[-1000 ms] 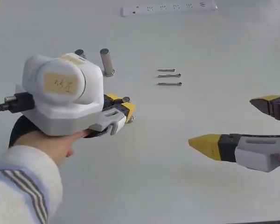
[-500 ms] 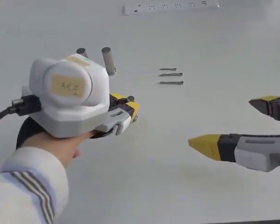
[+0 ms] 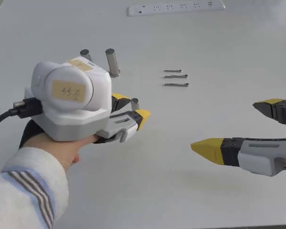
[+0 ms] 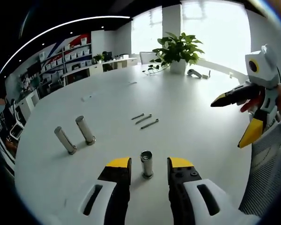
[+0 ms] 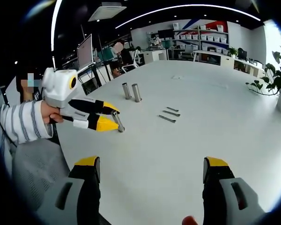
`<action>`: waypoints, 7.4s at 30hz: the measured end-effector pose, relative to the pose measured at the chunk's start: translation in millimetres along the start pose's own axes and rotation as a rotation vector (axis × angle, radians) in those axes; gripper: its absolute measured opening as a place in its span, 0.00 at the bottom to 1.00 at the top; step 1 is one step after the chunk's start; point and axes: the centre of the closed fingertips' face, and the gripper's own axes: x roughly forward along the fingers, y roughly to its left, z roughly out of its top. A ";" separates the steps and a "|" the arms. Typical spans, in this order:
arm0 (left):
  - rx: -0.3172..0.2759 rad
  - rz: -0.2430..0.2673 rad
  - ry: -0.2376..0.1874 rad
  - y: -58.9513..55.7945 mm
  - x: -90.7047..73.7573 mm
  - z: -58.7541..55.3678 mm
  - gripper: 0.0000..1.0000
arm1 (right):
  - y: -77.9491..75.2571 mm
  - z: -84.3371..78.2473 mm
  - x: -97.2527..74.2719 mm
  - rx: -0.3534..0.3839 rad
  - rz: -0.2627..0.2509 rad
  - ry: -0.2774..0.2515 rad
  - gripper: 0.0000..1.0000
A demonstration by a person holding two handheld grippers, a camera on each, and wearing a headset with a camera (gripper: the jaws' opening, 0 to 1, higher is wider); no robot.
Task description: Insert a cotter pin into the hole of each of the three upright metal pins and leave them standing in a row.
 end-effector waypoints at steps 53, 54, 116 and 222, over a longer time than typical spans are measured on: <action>-0.062 -0.179 -0.098 -23.7 -52.7 -14.7 0.99 | -20.1 126.3 38.9 -0.556 0.260 0.029 0.50; -0.076 -0.171 -0.101 -21.6 -53.7 -14.1 0.99 | -20.7 129.6 42.2 -0.560 0.260 0.032 0.50; -0.138 -0.186 -0.099 -25.1 -53.0 -19.0 0.94 | -55.9 64.9 155.4 -0.790 0.436 0.573 0.00; -0.383 -0.227 -0.265 -27.4 -45.2 66.8 0.28 | 59.1 97.3 36.9 -1.142 0.221 -0.095 0.00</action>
